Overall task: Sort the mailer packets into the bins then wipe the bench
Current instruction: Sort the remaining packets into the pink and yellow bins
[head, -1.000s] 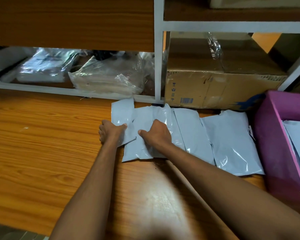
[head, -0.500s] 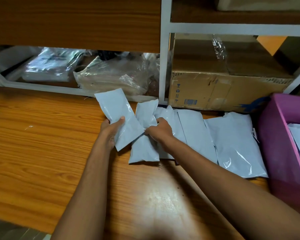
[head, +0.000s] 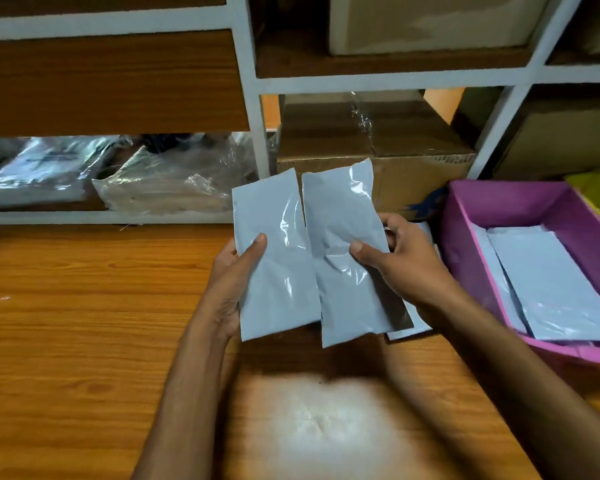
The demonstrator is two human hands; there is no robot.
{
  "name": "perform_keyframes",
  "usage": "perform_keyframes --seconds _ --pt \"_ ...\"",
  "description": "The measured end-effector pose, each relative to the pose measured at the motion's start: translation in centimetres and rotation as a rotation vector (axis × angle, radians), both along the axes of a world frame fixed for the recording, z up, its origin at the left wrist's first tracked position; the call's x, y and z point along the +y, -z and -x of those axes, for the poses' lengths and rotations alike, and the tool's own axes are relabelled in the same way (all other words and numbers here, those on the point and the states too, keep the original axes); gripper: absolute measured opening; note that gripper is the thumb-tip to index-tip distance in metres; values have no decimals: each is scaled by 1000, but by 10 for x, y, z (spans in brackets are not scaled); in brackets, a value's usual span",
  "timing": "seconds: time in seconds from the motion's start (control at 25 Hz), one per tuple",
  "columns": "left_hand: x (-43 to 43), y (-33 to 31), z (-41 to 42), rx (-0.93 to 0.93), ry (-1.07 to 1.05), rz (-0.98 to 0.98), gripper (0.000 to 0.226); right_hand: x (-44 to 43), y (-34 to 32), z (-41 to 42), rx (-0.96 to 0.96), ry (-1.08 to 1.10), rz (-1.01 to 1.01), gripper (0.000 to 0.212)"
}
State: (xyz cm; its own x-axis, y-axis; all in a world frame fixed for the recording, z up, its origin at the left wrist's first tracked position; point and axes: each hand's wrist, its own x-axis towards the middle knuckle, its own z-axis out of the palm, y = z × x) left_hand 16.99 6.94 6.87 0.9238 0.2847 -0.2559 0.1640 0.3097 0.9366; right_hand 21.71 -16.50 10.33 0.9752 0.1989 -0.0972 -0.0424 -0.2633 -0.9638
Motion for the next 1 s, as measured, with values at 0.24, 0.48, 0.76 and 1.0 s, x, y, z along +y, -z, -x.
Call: perform_keyframes --seconds 0.24,0.48,0.76,1.0 --pt "-96 -16 -12 19 125 -160 38 -104 -15 13 -32 141 52 37" --pt "-209 -29 -35 -46 171 -216 28 -218 -12 7 -91 309 96 34" --pt "-329 -22 -70 -80 139 -294 37 -346 -14 -31 -94 339 197 40" --pt "-388 -21 -81 -25 140 -334 40 -397 -12 -52 -34 306 174 40"
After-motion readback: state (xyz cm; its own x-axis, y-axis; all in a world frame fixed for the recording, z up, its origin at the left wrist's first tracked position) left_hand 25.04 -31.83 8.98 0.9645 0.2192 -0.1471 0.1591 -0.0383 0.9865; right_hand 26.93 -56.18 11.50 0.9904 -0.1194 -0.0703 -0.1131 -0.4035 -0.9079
